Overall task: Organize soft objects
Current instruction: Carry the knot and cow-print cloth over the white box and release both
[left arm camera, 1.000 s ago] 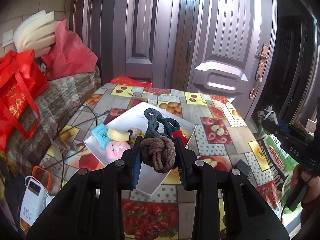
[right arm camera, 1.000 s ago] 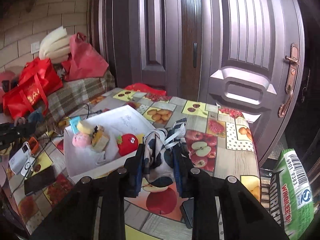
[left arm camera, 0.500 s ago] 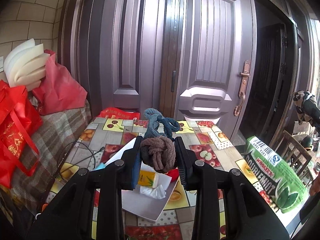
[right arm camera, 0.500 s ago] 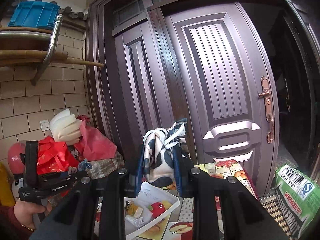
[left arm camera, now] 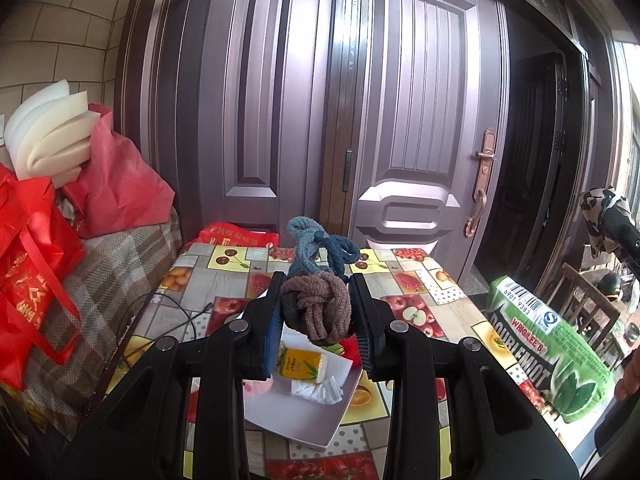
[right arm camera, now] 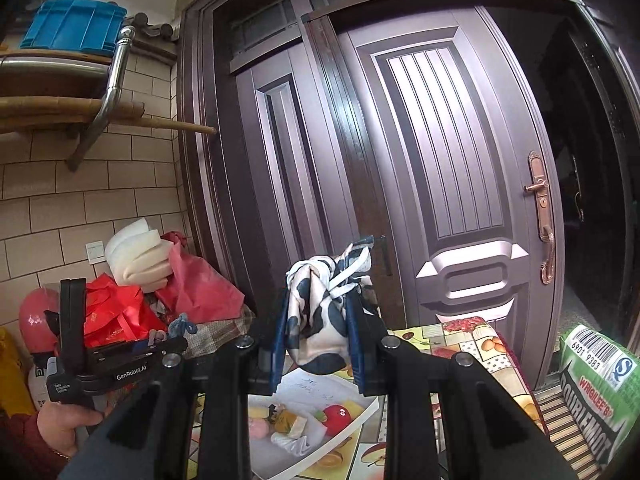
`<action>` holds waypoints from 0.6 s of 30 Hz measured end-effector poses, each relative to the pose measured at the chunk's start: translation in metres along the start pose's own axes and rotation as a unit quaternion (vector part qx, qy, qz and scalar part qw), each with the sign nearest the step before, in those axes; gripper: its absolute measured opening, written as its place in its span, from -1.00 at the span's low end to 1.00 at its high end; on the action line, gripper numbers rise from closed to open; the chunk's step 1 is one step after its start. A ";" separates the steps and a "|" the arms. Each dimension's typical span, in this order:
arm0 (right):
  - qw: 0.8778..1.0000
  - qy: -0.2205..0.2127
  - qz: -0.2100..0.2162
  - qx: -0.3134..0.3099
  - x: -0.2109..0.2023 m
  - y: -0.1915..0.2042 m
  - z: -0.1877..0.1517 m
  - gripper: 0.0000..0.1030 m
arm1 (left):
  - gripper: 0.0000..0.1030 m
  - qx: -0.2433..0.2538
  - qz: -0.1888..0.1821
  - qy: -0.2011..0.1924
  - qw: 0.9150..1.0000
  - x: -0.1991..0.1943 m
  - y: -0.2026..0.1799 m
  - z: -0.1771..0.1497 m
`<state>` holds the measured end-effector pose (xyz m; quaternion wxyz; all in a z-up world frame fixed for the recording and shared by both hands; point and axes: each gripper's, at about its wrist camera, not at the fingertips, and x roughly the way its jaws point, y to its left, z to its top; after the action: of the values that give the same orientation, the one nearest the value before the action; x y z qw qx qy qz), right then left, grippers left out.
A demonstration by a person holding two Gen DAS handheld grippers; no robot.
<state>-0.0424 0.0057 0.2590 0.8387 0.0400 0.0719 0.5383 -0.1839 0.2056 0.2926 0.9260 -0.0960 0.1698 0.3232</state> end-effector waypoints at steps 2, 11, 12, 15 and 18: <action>1.000 0.002 0.002 -0.002 0.003 0.002 -0.001 -0.50 | -0.41 -0.001 0.000 -0.001 1.000 0.001 0.002 0.000; 1.000 0.018 0.012 -0.011 0.017 0.008 -0.003 -0.50 | -0.41 -0.012 0.003 0.004 1.000 0.008 0.013 0.000; 1.000 0.020 0.012 -0.012 0.019 0.009 -0.003 -0.50 | -0.40 -0.012 0.004 0.005 1.000 0.010 0.014 0.000; 0.999 0.029 0.014 -0.014 0.027 0.010 -0.004 -0.50 | -0.41 -0.017 0.004 0.009 1.000 0.015 0.018 -0.002; 0.999 0.039 0.015 -0.017 0.035 0.011 -0.006 -0.50 | -0.40 -0.022 0.005 0.014 1.000 0.022 0.022 -0.004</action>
<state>-0.0385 0.0422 0.2514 0.8276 0.0056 0.0942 0.5534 -0.1820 0.2339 0.2793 0.9197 -0.1199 0.1759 0.3299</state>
